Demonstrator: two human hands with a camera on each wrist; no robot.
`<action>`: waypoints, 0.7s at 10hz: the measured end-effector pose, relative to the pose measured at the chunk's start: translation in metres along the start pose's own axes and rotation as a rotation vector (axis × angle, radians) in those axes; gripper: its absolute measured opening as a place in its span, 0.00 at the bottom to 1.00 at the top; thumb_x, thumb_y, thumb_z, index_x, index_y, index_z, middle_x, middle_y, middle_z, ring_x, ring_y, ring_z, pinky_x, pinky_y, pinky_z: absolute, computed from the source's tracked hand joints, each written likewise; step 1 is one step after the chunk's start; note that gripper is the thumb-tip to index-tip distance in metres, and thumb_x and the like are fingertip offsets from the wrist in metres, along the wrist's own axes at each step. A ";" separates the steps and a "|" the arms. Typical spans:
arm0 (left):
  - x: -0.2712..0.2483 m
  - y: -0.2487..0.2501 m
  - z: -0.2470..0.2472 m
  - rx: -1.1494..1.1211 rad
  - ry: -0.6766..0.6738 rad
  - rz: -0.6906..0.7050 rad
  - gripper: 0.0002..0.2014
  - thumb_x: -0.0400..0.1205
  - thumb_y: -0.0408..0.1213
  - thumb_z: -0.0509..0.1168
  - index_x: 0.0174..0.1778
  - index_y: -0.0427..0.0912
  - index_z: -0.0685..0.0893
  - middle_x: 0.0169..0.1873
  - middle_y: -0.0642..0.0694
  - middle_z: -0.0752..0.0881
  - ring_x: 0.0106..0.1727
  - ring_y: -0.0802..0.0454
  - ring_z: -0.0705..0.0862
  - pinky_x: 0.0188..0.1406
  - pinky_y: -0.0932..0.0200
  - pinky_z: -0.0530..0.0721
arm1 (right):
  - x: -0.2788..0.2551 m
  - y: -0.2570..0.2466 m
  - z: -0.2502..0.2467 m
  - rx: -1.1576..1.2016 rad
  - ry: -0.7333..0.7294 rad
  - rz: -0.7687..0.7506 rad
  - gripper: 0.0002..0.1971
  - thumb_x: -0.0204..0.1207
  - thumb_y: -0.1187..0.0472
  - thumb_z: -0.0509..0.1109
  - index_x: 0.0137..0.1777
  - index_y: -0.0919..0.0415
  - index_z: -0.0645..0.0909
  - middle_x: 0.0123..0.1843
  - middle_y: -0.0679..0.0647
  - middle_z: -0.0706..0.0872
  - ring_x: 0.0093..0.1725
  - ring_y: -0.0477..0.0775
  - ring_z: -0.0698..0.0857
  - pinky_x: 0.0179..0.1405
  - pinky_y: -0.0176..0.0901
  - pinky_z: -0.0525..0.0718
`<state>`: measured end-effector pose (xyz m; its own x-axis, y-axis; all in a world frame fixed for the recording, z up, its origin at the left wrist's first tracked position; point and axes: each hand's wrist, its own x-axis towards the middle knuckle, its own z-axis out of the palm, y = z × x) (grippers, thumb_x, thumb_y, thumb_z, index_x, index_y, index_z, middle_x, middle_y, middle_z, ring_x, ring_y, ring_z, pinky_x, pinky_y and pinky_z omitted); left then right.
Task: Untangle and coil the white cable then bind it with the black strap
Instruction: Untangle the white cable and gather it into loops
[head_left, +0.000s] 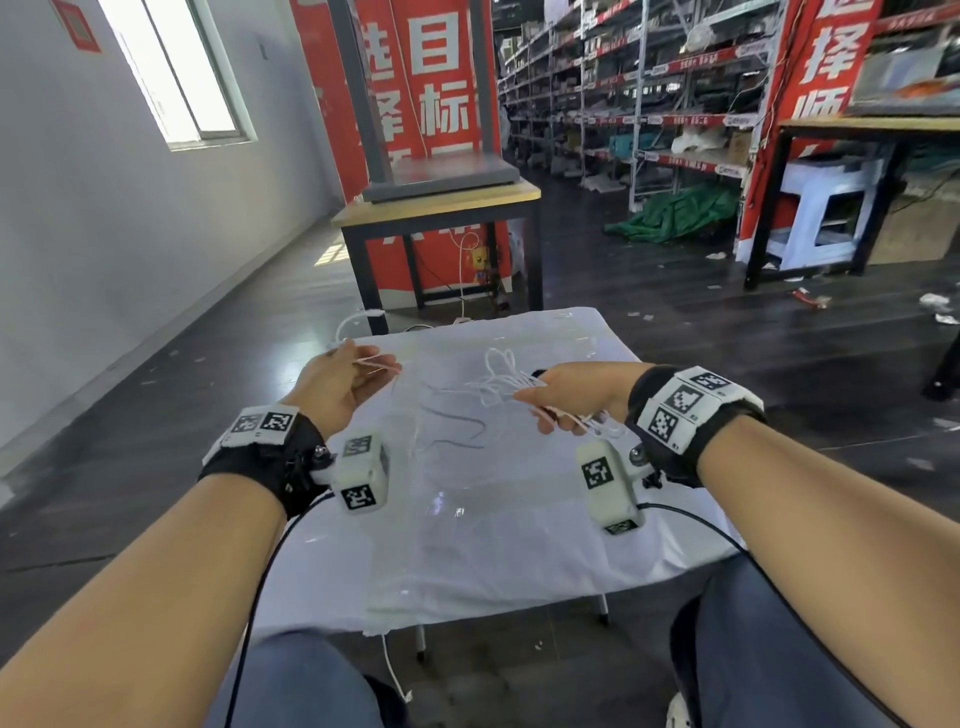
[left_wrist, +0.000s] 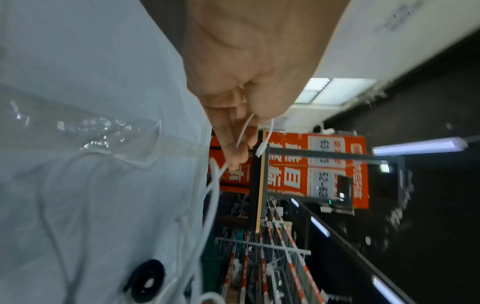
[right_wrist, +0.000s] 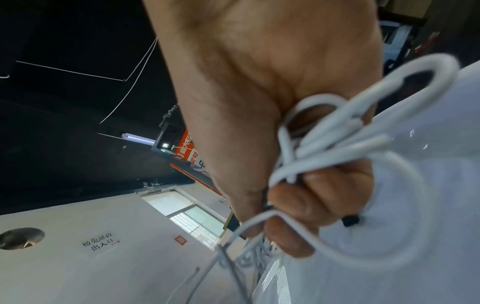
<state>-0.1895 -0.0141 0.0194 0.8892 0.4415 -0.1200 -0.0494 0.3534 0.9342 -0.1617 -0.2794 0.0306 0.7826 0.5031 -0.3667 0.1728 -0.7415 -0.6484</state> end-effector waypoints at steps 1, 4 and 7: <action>0.012 0.002 -0.017 -0.147 0.136 0.001 0.16 0.90 0.37 0.52 0.42 0.30 0.77 0.40 0.32 0.85 0.40 0.41 0.88 0.33 0.58 0.90 | 0.001 0.008 -0.003 0.126 0.206 0.034 0.20 0.86 0.50 0.56 0.38 0.63 0.75 0.29 0.52 0.78 0.17 0.46 0.71 0.17 0.31 0.68; 0.008 -0.022 -0.036 0.444 0.145 -0.086 0.23 0.88 0.38 0.55 0.75 0.26 0.67 0.65 0.32 0.79 0.68 0.38 0.79 0.55 0.59 0.79 | 0.012 0.018 -0.012 0.326 0.658 -0.003 0.16 0.86 0.54 0.55 0.46 0.66 0.75 0.39 0.59 0.82 0.30 0.50 0.79 0.29 0.40 0.73; -0.009 -0.021 0.007 1.200 0.122 0.132 0.31 0.84 0.35 0.59 0.83 0.42 0.55 0.83 0.39 0.51 0.75 0.35 0.69 0.66 0.48 0.74 | 0.006 -0.004 -0.001 0.345 0.596 -0.116 0.17 0.86 0.51 0.54 0.49 0.64 0.74 0.31 0.51 0.83 0.25 0.45 0.75 0.24 0.35 0.70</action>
<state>-0.1936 -0.0312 0.0028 0.8570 0.5144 0.0290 0.3743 -0.6604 0.6509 -0.1571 -0.2732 0.0314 0.9824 0.1678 0.0819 0.1521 -0.4644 -0.8724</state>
